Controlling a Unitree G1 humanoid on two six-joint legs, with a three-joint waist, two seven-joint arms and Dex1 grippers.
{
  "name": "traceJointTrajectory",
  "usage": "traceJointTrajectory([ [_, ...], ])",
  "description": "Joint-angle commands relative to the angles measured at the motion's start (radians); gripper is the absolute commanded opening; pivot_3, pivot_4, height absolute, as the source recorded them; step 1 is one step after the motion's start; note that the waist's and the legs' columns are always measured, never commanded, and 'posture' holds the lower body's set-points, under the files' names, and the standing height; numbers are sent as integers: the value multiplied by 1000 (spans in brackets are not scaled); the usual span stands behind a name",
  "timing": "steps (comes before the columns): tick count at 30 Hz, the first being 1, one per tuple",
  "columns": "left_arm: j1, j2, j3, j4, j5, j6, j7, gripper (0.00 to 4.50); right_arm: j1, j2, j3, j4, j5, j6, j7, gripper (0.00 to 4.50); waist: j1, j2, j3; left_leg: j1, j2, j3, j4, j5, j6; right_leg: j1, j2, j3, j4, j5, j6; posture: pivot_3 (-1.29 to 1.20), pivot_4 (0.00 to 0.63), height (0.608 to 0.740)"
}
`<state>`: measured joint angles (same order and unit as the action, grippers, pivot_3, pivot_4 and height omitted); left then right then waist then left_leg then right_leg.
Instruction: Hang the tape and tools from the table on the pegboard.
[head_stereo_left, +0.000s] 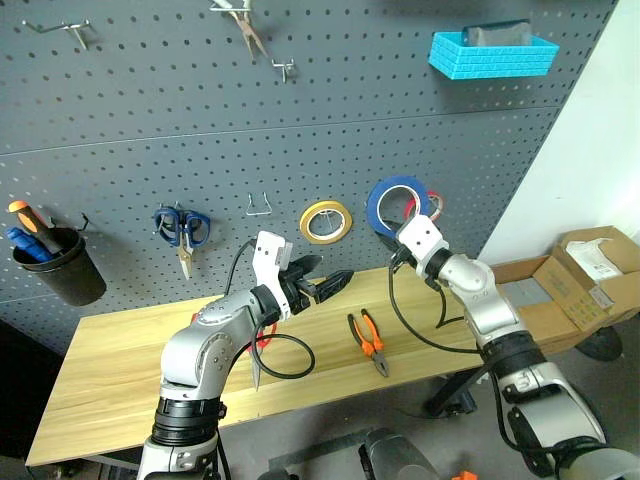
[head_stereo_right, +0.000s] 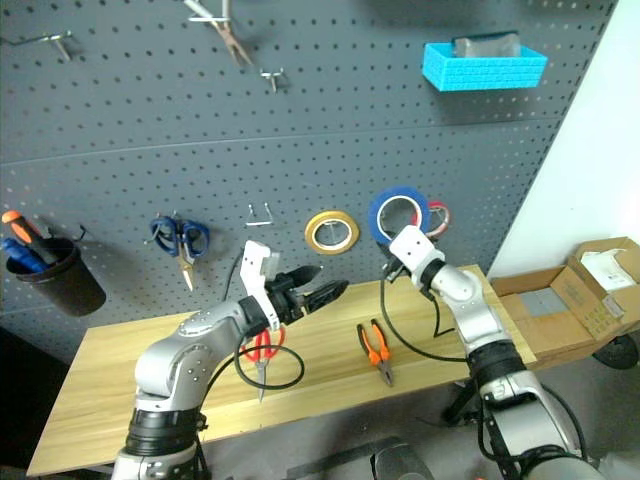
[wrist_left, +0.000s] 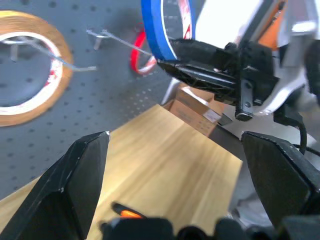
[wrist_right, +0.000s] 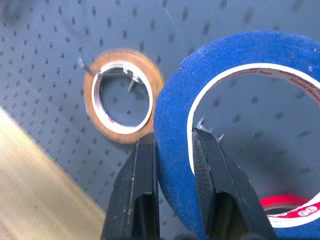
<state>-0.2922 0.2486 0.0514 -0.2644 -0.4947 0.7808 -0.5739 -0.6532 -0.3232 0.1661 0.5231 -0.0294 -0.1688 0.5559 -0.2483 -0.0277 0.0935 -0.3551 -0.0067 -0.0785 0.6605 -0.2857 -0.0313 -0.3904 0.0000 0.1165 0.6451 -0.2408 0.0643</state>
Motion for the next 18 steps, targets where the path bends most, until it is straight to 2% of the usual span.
traceJointTrajectory([
  [1, -2, -3, 1, -27, -11, -34, 16, 4500, -57, 2, -36, 56, 61, 65, 88, 379, 3, 0, -2, 0, 0, -1, 0, -1, 0, 0, -1, 0, 0, 0, 0, -120, 8, 740],
  [6, 24, -9, -10, -45, -15, -44, 35, 4500, -45, 9, -26, 47, 70, 158, 139, 379, 20, 1, -8, 1, -2, 0, 2, -1, 0, 2, -3, 1, 0, 0, 2, -114, 12, 740],
  [18, -3, -5, -11, -26, -19, -51, 40, 4500, 26, 11, -32, -43, 43, 209, 102, 4261, 39, 3, -9, 1, -2, 1, 3, -1, 0, 2, -2, 1, 1, 0, 2, -125, 17, 740],
])
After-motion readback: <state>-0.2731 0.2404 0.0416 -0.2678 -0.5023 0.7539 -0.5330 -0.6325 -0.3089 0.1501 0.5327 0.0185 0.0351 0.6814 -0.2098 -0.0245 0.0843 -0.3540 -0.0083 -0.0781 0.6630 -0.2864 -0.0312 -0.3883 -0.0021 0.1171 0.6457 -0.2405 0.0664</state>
